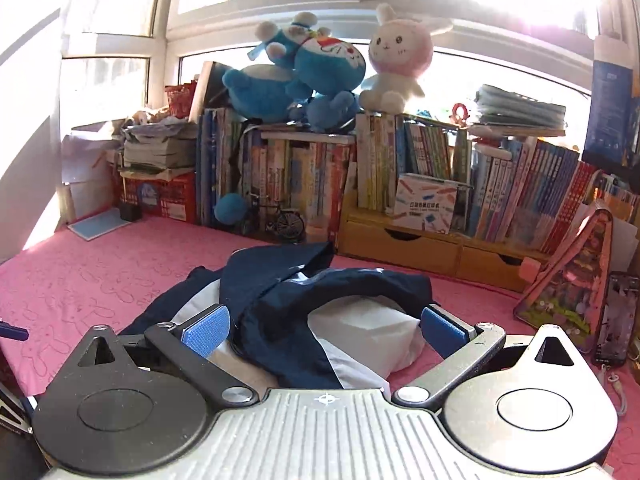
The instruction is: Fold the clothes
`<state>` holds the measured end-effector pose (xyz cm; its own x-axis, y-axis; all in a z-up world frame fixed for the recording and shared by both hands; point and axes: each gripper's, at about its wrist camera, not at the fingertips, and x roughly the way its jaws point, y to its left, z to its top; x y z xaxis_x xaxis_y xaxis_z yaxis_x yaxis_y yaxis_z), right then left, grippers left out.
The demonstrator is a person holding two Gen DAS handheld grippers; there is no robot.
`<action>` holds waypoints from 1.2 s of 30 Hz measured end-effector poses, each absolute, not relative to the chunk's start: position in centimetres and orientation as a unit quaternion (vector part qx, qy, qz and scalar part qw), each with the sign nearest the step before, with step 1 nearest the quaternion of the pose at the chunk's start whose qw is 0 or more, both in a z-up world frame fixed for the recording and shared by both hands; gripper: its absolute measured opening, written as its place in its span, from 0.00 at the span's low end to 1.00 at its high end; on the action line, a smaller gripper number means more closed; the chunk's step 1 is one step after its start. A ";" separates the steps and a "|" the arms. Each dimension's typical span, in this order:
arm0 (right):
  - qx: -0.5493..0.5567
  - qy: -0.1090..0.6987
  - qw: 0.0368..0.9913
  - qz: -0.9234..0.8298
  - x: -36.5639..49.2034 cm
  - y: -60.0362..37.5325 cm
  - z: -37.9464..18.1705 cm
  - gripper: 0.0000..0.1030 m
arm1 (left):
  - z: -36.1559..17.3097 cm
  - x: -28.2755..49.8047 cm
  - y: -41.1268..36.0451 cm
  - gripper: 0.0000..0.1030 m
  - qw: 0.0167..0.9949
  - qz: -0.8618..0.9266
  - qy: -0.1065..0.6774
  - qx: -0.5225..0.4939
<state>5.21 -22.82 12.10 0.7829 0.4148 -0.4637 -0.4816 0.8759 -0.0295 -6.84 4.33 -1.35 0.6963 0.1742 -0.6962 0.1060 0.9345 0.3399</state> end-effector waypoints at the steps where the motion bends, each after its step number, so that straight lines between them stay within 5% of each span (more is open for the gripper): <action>1: -0.067 0.241 0.937 0.245 7.9 -20.4 11.4 1.00 | -1.3 -6.8 4.0 1.00 0.903 0.017 0.387 0.184; 7: -0.081 0.322 0.925 0.184 20.6 -9.1 5.7 1.00 | -1.0 -8.5 4.5 1.00 0.901 0.006 0.378 0.211; 10: -0.092 0.375 0.911 0.144 24.7 -6.8 1.7 0.89 | -0.7 -8.9 5.9 1.00 0.903 -0.007 0.393 0.176; 15: -0.011 0.407 0.902 0.142 26.1 -8.7 0.6 0.21 | 0.1 -9.4 7.5 1.00 0.902 -0.034 0.407 0.139; 18: 0.016 0.372 0.918 0.134 25.0 -12.1 3.4 0.07 | -0.3 -9.8 7.4 1.00 0.893 -0.037 0.421 0.154; 23: 0.038 0.327 0.936 0.121 24.0 -19.6 7.7 0.06 | -0.8 -10.2 6.2 1.00 0.883 -0.022 0.429 0.189; 25: 0.074 0.363 0.915 0.162 24.4 -20.8 7.7 0.15 | -0.4 -10.1 5.9 1.00 0.885 -0.022 0.427 0.185; 27: 0.093 0.392 0.895 0.190 24.9 -20.3 6.9 0.59 | 0.2 -10.0 5.8 1.00 0.888 -0.025 0.426 0.173; 29: 0.079 0.399 0.892 0.197 25.5 -17.7 5.5 0.75 | 0.7 -10.3 5.7 1.00 0.887 -0.027 0.431 0.163; 34: 0.060 0.436 0.881 0.173 28.8 -10.4 0.4 0.82 | 2.0 -12.5 6.4 1.00 0.878 -0.005 0.453 0.154; 35: 0.068 0.449 0.874 0.176 29.6 -9.4 -0.6 0.77 | 2.4 -13.0 6.7 1.00 0.877 0.007 0.456 0.152; 36: 0.079 0.455 0.869 0.179 29.8 -8.9 -1.1 0.51 | 2.9 -13.3 7.1 1.00 0.878 0.017 0.454 0.147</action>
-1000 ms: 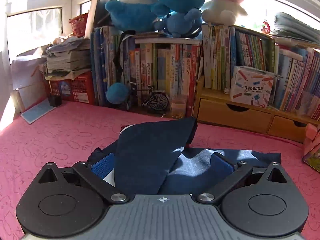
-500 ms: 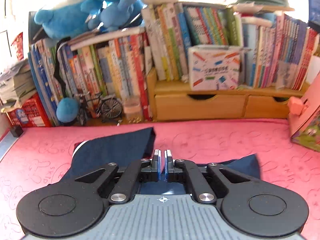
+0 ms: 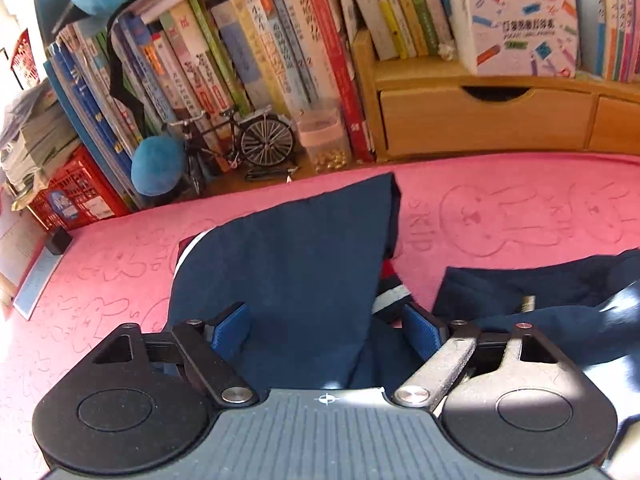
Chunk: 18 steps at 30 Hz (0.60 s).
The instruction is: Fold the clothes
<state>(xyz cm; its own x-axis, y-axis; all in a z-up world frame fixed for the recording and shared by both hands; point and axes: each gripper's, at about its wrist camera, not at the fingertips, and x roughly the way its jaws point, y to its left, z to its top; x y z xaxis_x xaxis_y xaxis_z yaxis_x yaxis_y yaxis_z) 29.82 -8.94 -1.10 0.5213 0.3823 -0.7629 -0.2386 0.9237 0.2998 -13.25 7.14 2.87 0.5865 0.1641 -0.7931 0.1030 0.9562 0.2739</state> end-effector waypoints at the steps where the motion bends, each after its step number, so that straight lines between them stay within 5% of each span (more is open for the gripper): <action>1: 0.090 0.458 0.866 0.180 29.9 -8.7 -1.3 0.36 | 3.4 -13.5 7.6 1.00 0.880 0.028 0.453 0.142; 3: 0.109 0.430 0.878 0.177 29.1 -9.6 0.2 0.12 | 4.4 -13.5 8.4 1.00 0.884 0.049 0.446 0.134; 10: 0.078 0.258 0.955 0.124 22.5 -23.1 12.4 0.09 | 5.3 -9.3 7.9 1.00 0.899 0.045 0.397 0.178; 18: 0.066 0.212 0.973 -0.066 12.1 -44.0 14.3 0.09 | 4.1 -4.0 4.9 1.00 0.907 -0.024 0.386 0.168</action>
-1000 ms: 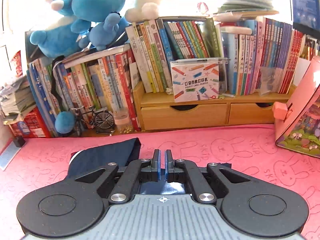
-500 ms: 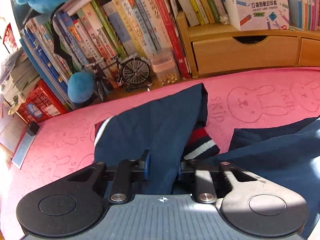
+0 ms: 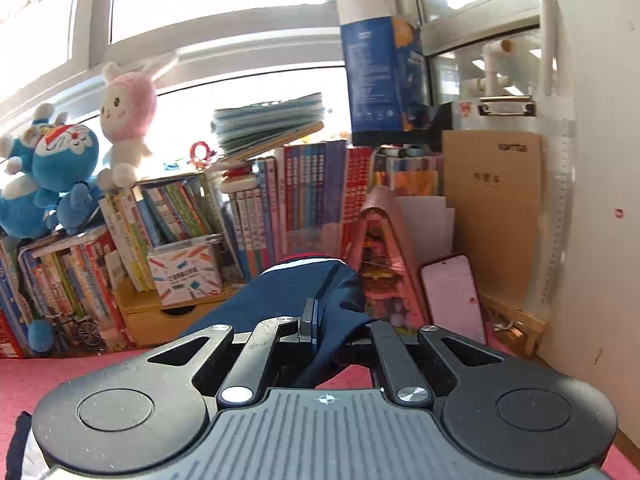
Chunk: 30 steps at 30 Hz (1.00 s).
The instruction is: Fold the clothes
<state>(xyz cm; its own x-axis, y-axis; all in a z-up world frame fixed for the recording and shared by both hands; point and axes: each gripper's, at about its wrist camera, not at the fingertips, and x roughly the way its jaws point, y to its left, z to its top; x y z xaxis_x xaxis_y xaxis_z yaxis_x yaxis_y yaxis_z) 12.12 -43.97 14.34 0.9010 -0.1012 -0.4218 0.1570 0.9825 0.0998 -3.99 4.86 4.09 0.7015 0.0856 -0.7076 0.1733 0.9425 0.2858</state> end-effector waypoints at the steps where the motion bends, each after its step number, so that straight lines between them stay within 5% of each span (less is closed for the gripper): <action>1: 0.062 0.218 0.970 -0.090 10.9 -46.0 13.6 0.09 | 3.9 -3.4 4.5 1.00 0.907 -0.030 0.387 0.165; 7: 0.050 0.347 0.925 -0.143 8.9 -50.4 3.3 0.13 | 3.0 -0.8 2.1 1.00 0.906 -0.041 0.389 0.160; 10: 0.033 0.404 0.905 -0.128 8.3 -49.5 -0.4 0.35 | 2.6 0.2 1.4 1.00 0.906 -0.043 0.392 0.155; 12: 0.006 0.420 0.899 -0.120 7.6 -48.3 -1.1 0.64 | 2.2 0.7 1.1 1.00 0.905 -0.041 0.395 0.154; 15: -0.061 0.411 0.902 -0.122 6.2 -46.0 -0.1 0.83 | 1.4 1.0 0.6 1.00 0.903 -0.040 0.393 0.167; 23: -0.098 0.348 0.932 -0.037 4.8 -39.9 8.5 1.00 | -1.7 1.1 -0.1 1.00 0.899 -0.066 0.389 0.190; 30: -0.078 0.334 0.929 0.138 15.8 -23.6 10.0 1.00 | -3.2 0.6 0.9 1.00 0.907 -0.079 0.382 0.158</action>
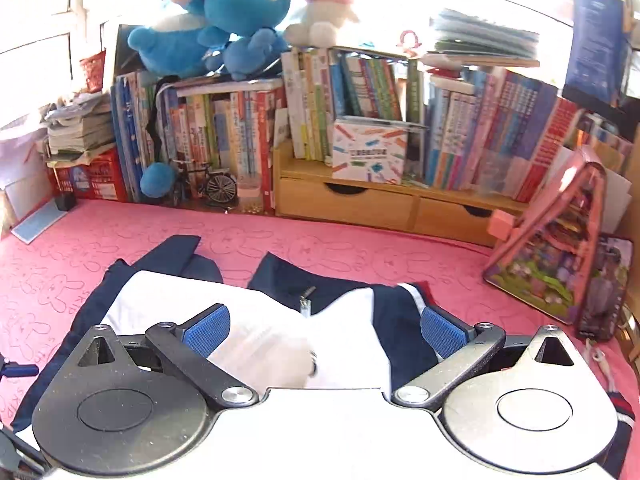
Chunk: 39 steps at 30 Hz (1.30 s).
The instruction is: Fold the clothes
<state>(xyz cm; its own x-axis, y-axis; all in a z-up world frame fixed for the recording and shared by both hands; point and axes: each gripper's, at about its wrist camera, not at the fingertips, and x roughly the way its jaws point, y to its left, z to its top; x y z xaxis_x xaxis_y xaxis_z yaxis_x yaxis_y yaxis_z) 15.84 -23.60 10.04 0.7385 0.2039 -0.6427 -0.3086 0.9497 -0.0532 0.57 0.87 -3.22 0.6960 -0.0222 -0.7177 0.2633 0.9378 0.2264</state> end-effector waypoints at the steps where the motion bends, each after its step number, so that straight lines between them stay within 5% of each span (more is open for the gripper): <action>1: -0.093 0.339 0.926 0.138 17.9 -20.8 9.4 1.00 | -3.3 0.4 1.0 1.00 0.909 -0.079 0.378 0.153; 5: -0.169 0.384 0.901 0.109 25.6 -13.0 4.9 0.92 | -3.5 0.5 1.6 1.00 0.915 -0.089 0.372 0.130; 9: -0.239 0.465 0.852 0.038 30.1 -10.9 -0.8 0.46 | -3.9 0.8 2.8 1.00 0.916 -0.106 0.376 0.093; 12: -0.195 0.488 0.849 0.053 30.3 -11.7 -1.6 0.14 | -4.2 0.9 3.5 1.00 0.916 -0.117 0.378 0.069; 15: -0.174 0.435 0.883 0.038 31.1 -10.9 1.2 0.05 | -4.5 0.9 3.9 1.00 0.917 -0.123 0.376 0.054; 21: -0.192 0.225 0.955 -0.027 31.9 -7.8 7.4 0.05 | -4.7 0.6 3.7 1.00 0.919 -0.119 0.371 0.056; 25: -0.119 0.241 0.963 -0.011 36.0 -8.0 8.8 0.06 | -4.8 0.6 3.8 1.00 0.919 -0.119 0.372 0.051; 28: -0.090 0.342 0.935 -0.028 39.7 -8.7 5.7 0.09 | -4.8 0.6 3.9 1.00 0.919 -0.120 0.372 0.053; 29: -0.083 0.372 0.924 -0.032 40.6 -8.8 4.7 0.12 | -4.6 0.6 4.1 1.00 0.917 -0.122 0.376 0.059; 31: -0.070 0.393 0.917 -0.013 39.9 -9.2 3.9 0.34 | -3.8 0.7 4.9 1.00 0.912 -0.122 0.384 0.075; 33: -0.069 0.389 0.918 0.027 38.0 -9.6 3.6 0.76 | -2.2 1.1 7.0 1.00 0.918 -0.097 0.374 0.085; 39: -0.100 0.387 0.907 0.134 29.7 -12.3 2.4 0.76 | 3.0 6.2 13.3 1.00 0.935 -0.030 0.350 0.054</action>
